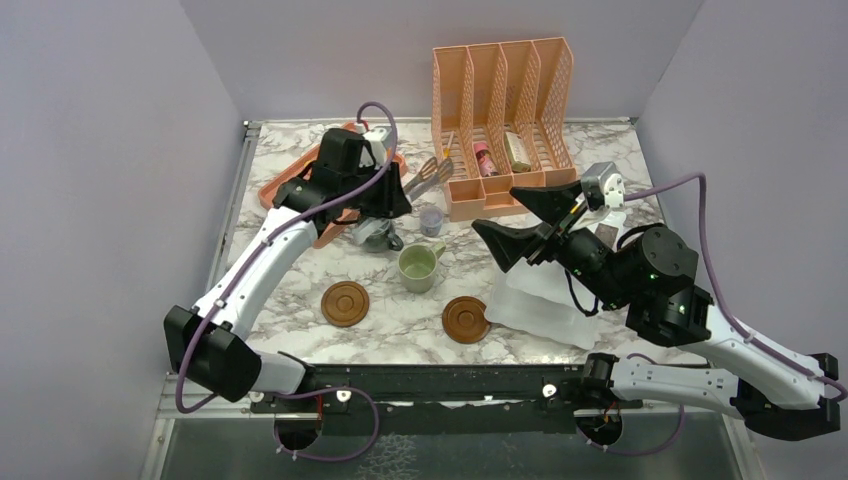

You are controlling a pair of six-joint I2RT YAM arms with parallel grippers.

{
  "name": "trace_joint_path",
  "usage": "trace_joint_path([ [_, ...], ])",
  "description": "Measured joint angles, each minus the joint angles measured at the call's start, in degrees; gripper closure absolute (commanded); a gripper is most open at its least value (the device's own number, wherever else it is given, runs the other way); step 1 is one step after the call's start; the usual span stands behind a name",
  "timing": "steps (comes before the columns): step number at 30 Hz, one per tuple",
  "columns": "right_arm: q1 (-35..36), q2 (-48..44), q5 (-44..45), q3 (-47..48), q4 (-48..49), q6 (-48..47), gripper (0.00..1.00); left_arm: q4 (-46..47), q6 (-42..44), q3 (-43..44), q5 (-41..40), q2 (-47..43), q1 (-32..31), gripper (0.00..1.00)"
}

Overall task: Serve the afternoon tea
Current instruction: Pick up the desert from the tray, then place the desert on the desert table.

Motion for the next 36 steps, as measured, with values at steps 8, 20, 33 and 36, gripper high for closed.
trace_joint_path([
  [8,0.0,0.1,0.0,0.3,0.1,0.0,0.06,2.2,-2.8,0.0,1.5,0.0,-10.4,0.66],
  [20,0.0,0.4,0.0,1.2,0.1,0.0,0.06,4.0,-4.1,0.3,2.1,3.9,-21.5,0.66],
  [33,0.0,0.1,0.0,1.2,0.1,0.0,0.06,6.2,-4.3,4.6,2.1,11.1,-26.8,0.66],
  [36,0.0,-0.1,0.0,1.2,0.1,0.0,0.06,6.6,-4.2,5.1,2.1,11.9,-27.1,0.66],
])
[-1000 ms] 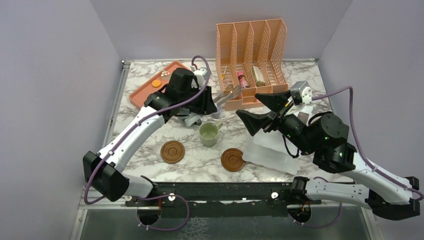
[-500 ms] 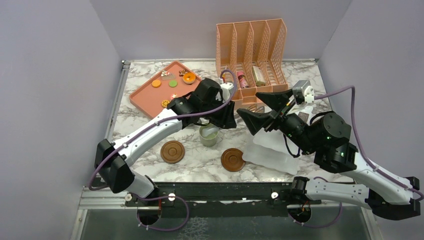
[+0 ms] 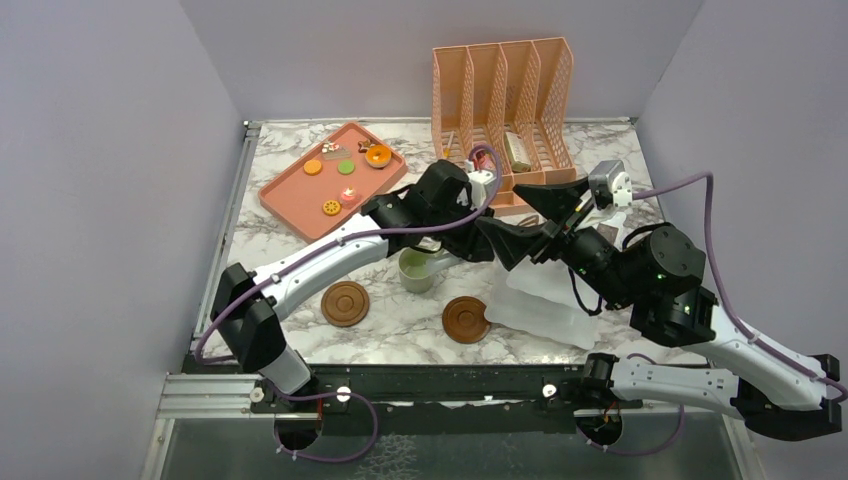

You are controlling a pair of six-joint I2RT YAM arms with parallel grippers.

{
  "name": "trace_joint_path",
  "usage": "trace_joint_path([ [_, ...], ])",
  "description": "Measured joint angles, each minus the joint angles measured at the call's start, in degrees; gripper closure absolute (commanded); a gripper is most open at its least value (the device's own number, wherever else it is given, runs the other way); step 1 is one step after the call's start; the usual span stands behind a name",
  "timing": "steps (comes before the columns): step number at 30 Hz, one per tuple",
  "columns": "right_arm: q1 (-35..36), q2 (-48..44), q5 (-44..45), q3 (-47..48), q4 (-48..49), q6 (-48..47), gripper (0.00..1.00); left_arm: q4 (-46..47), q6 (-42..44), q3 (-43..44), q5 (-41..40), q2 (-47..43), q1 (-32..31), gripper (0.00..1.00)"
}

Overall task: Serve the afternoon tea
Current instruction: Place the desert on the desert table.

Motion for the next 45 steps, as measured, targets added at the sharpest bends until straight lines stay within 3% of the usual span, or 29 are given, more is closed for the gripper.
trace_joint_path([
  [10,0.0,-0.1,0.0,0.0,0.0,0.0,0.06,1.3,0.2,2.0,0.0,3.6,-1.0,0.65],
  [22,0.0,-0.1,0.0,0.0,0.1,0.0,0.06,2.1,0.2,3.6,-0.2,6.0,-1.8,0.54],
  [27,0.0,-0.7,0.0,-0.3,0.5,0.0,0.06,2.0,0.2,3.8,-0.5,6.4,-1.9,0.54],
  [45,0.0,-2.7,0.0,-1.2,1.3,-0.1,0.06,1.2,0.2,5.0,-10.7,6.3,-1.9,0.55],
])
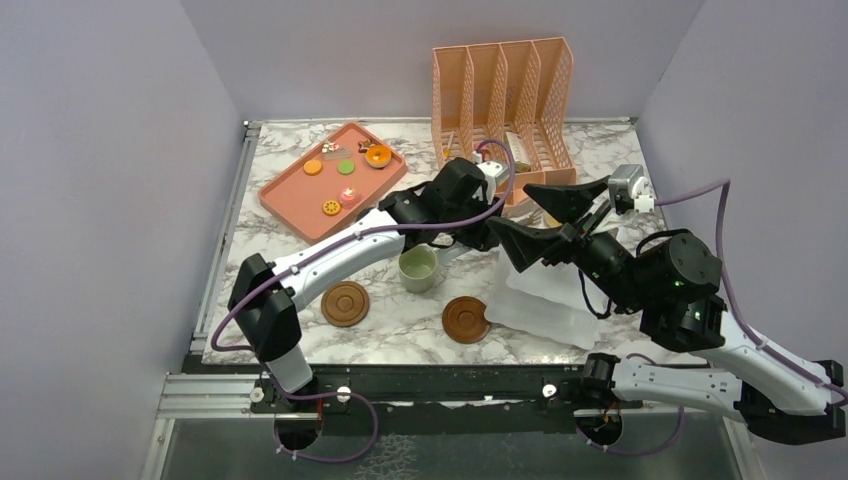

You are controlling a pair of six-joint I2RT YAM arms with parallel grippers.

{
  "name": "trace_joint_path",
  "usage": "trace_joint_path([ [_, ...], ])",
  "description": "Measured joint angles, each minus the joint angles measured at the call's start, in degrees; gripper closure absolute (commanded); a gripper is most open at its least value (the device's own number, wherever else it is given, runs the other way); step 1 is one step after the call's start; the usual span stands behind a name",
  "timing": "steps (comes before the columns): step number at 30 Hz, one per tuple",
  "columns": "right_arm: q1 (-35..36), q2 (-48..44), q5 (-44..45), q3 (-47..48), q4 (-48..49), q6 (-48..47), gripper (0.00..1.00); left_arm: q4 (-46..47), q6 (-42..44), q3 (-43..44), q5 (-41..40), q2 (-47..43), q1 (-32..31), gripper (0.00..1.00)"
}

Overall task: Serve the afternoon tea
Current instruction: Place the desert on the desert table, then pick up the desert from the tray.

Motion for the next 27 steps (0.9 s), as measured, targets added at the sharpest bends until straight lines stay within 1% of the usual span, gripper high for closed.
trace_joint_path([
  [9,0.0,0.6,0.0,-0.2,0.1,0.0,0.06,-1.6,0.0,0.0,-10.5,-3.8,0.2,0.55],
  [15,0.0,1.1,0.0,-0.3,0.2,0.1,0.06,-3.9,0.0,0.0,-17.0,-5.0,2.0,0.55],
  [21,0.0,1.6,0.0,-0.4,0.2,0.1,0.06,-6.1,-0.1,-2.9,-21.3,-6.8,8.2,0.55],
  [27,0.0,1.8,0.0,-0.9,0.2,0.4,0.06,-8.7,0.2,-7.1,-23.5,-9.9,19.0,0.55],
])
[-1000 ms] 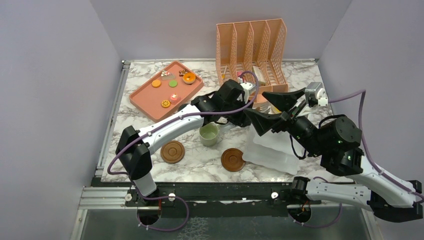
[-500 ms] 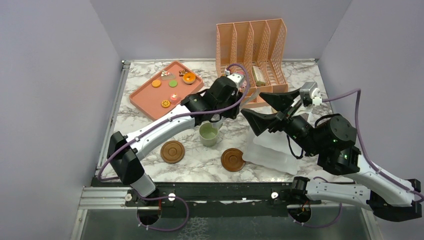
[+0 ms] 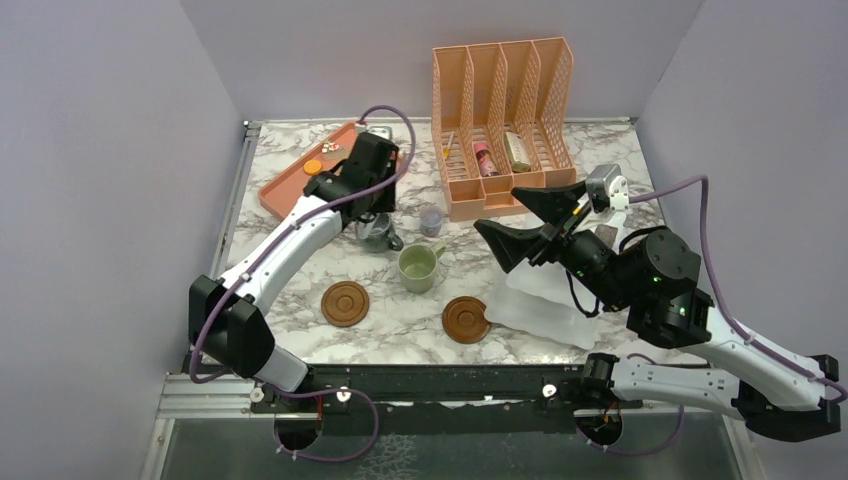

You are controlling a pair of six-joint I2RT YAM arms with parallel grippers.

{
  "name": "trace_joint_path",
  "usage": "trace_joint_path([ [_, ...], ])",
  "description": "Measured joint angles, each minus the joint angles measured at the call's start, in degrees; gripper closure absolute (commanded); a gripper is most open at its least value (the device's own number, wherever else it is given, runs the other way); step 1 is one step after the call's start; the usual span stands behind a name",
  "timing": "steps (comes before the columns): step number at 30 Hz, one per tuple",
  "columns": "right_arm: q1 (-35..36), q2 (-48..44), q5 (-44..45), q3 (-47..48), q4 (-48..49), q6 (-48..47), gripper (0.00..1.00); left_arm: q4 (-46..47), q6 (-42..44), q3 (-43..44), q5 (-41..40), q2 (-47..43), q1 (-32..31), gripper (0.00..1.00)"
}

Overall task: Serve the afternoon tea
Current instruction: Pick up the desert from the tray.

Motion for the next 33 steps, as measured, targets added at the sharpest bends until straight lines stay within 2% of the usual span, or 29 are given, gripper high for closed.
trace_joint_path([
  [7,0.0,0.0,0.0,-0.3,0.0,0.3,0.06,-2.8,1.9,-4.3,-1.7,-3.8,12.5,0.55],
  [12,0.0,0.1,0.0,-0.3,0.0,0.3,0.06,-4.3,2.8,-6.4,-1.8,-4.0,18.0,0.55],
  [33,0.0,0.7,0.0,-0.6,0.7,0.1,0.06,-5.9,4.2,-10.6,-1.6,-2.1,19.7,0.56],
])
